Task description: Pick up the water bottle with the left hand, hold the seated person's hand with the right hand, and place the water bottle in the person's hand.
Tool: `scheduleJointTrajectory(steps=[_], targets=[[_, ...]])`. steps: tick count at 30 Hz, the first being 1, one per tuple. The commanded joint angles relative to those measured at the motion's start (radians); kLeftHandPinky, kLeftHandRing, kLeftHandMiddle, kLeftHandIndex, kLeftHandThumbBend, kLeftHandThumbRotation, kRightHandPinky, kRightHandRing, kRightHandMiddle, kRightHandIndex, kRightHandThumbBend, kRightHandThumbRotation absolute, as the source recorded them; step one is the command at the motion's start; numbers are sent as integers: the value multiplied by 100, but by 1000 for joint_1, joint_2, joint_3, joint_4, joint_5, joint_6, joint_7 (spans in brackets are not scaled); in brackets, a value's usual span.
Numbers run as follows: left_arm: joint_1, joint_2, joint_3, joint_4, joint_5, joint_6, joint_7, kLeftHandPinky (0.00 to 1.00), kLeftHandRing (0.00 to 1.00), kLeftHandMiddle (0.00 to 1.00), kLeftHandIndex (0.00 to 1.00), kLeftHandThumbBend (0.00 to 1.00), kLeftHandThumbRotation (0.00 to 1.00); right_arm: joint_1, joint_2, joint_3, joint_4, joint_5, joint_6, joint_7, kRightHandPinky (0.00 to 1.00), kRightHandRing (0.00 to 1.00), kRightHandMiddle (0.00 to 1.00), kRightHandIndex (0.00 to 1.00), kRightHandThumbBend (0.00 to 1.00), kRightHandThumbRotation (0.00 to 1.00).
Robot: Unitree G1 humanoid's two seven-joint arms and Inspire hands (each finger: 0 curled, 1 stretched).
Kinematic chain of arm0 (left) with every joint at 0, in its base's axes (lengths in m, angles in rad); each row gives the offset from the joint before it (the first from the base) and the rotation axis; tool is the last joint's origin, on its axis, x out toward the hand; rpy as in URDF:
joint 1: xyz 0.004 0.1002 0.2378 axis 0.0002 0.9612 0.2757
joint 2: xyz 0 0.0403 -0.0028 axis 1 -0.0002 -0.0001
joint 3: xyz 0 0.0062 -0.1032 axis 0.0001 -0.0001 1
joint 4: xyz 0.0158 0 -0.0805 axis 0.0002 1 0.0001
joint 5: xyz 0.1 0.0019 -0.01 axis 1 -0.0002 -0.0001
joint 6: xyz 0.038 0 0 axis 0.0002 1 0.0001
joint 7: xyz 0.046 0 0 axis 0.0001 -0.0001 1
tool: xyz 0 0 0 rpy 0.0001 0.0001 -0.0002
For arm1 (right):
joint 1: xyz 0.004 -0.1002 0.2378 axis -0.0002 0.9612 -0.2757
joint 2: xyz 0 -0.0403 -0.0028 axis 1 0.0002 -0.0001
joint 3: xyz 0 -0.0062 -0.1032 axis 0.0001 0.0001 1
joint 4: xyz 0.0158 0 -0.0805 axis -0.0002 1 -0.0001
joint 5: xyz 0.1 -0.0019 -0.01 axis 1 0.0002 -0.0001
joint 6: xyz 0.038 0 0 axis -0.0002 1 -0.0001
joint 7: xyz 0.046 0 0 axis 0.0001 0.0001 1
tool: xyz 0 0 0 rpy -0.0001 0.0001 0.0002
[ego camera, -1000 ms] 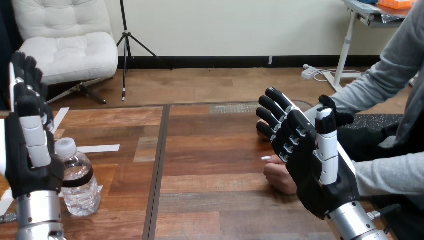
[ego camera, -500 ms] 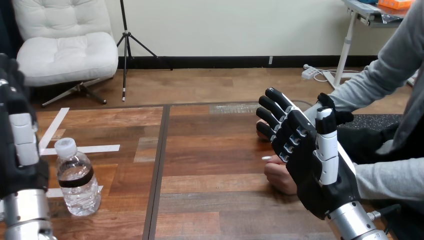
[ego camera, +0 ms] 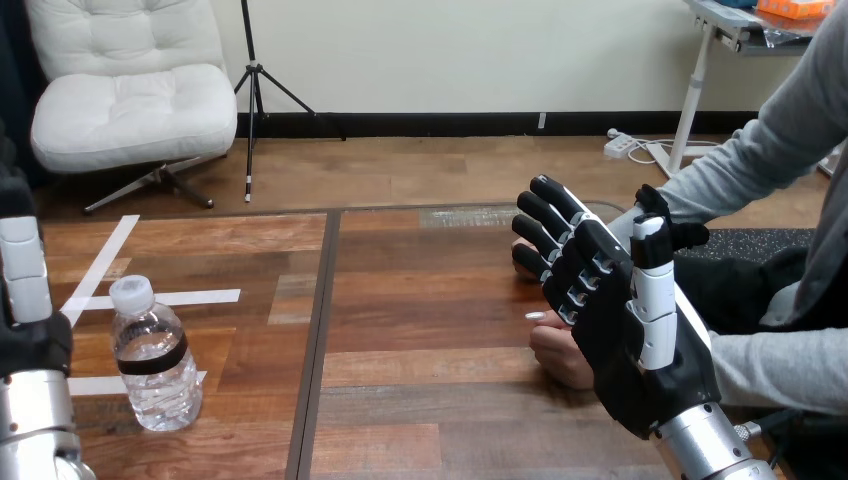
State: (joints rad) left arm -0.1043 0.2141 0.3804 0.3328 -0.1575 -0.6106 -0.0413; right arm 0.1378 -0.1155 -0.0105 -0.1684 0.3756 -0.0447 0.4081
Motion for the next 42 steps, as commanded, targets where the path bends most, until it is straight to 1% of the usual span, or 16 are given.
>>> scheduleJointTrajectory(steps=[1,11,18,23,27,33,38,42], targets=[[-86,40,1,40,13,-27,1,100,100,100,100,100,99,-45,5,-4,-30,10,-13,7,97,96,95,94,79,100],[-109,58,5,90,29,-34,24,100,100,100,100,100,98,-43,3,-4,-37,11,-10,6,97,96,95,94,79,100],[-122,72,1,120,44,-26,37,100,100,100,100,100,96,-42,1,-4,-38,11,-9,8,97,96,95,93,79,100],[-132,86,-4,158,46,-17,24,100,100,100,100,100,95,-41,1,-3,-39,6,-12,5,96,96,95,93,79,100],[-139,93,-7,181,51,-10,26,100,100,100,100,100,95,-40,2,-3,-39,5,-14,5,96,96,95,93,79,100],[-155,102,-9,226,31,-5,0,100,100,100,100,100,94,-39,3,-4,-40,10,-13,7,96,96,95,93,78,100],[-169,112,-10,260,23,19,-15,100,100,100,100,100,93,-38,3,-4,-44,14,-8,5,96,96,95,93,78,100],[-179,116,-8,288,12,17,-30,100,100,100,100,100,92,-36,3,-3,-47,11,-9,4,96,96,95,93,78,100]])
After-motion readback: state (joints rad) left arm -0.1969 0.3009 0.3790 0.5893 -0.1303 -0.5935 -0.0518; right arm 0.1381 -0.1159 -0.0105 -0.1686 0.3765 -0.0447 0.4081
